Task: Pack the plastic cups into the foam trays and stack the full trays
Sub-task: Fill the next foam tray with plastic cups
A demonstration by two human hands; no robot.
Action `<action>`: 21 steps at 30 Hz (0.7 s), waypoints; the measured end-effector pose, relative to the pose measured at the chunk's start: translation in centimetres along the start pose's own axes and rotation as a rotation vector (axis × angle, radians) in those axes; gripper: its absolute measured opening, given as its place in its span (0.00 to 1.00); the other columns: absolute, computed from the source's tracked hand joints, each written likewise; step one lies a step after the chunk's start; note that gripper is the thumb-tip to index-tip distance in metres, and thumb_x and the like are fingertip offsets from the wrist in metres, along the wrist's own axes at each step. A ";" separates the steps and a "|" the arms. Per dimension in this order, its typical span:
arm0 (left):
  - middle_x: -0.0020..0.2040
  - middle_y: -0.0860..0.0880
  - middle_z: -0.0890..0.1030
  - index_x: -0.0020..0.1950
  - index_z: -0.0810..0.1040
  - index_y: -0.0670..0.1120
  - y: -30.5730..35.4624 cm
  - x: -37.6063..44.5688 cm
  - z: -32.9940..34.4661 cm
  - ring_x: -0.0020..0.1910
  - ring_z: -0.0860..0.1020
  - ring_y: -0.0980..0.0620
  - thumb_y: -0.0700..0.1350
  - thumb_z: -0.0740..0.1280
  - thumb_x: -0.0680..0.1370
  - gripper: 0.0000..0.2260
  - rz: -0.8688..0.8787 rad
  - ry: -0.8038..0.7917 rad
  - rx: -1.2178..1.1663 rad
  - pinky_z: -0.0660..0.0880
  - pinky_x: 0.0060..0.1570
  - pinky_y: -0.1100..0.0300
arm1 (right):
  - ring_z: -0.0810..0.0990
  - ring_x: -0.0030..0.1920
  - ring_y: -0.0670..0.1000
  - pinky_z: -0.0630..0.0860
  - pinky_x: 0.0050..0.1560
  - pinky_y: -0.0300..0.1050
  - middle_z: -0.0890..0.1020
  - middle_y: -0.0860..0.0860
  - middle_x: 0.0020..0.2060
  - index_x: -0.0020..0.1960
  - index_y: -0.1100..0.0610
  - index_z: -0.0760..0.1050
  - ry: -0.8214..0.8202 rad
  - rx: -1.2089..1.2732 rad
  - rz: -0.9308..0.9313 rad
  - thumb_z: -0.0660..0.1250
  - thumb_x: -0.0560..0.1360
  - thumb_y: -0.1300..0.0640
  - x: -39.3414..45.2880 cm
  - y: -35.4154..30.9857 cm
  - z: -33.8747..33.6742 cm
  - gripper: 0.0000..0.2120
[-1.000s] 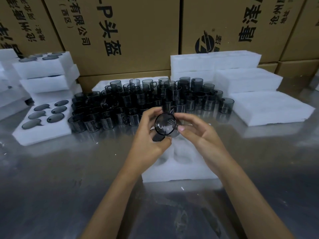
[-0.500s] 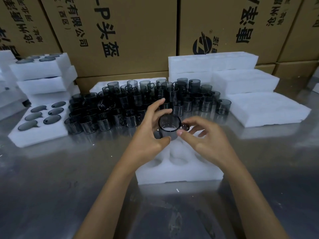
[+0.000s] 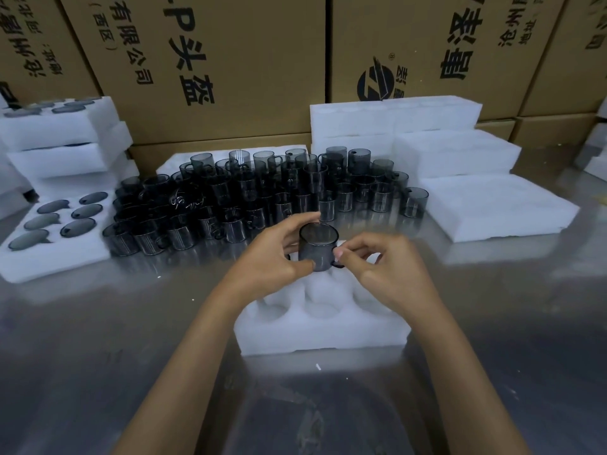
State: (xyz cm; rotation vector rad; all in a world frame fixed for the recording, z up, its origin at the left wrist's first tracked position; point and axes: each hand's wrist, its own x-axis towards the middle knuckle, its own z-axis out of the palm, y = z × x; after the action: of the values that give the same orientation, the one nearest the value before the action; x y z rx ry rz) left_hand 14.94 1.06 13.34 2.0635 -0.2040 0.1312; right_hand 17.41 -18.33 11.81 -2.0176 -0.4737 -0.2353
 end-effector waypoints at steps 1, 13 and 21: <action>0.66 0.55 0.77 0.74 0.70 0.52 -0.1 0.0 0.1 0.67 0.74 0.59 0.31 0.71 0.72 0.33 -0.006 0.004 0.016 0.68 0.71 0.59 | 0.80 0.38 0.37 0.69 0.36 0.25 0.84 0.40 0.34 0.40 0.50 0.85 -0.005 0.002 0.007 0.75 0.73 0.54 0.0 0.1 0.1 0.03; 0.70 0.63 0.69 0.75 0.69 0.55 -0.7 -0.5 0.9 0.70 0.65 0.66 0.42 0.67 0.77 0.27 0.027 0.052 0.229 0.59 0.69 0.69 | 0.77 0.36 0.36 0.67 0.40 0.26 0.84 0.40 0.33 0.58 0.47 0.82 -0.086 0.095 0.088 0.72 0.76 0.54 0.0 0.0 0.0 0.11; 0.68 0.59 0.75 0.71 0.71 0.60 -1.2 -0.3 1.2 0.64 0.74 0.57 0.51 0.61 0.82 0.17 -0.006 0.076 0.279 0.68 0.62 0.59 | 0.70 0.54 0.45 0.63 0.55 0.39 0.79 0.42 0.45 0.53 0.45 0.81 -0.067 -0.048 0.050 0.75 0.73 0.52 -0.2 0.5 0.0 0.10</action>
State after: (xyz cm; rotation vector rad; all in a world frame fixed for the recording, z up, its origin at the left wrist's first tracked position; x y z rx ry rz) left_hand 14.91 0.58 11.71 2.3308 -0.1387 0.2460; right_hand 17.48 -18.59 11.35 -2.0865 -0.4628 -0.1493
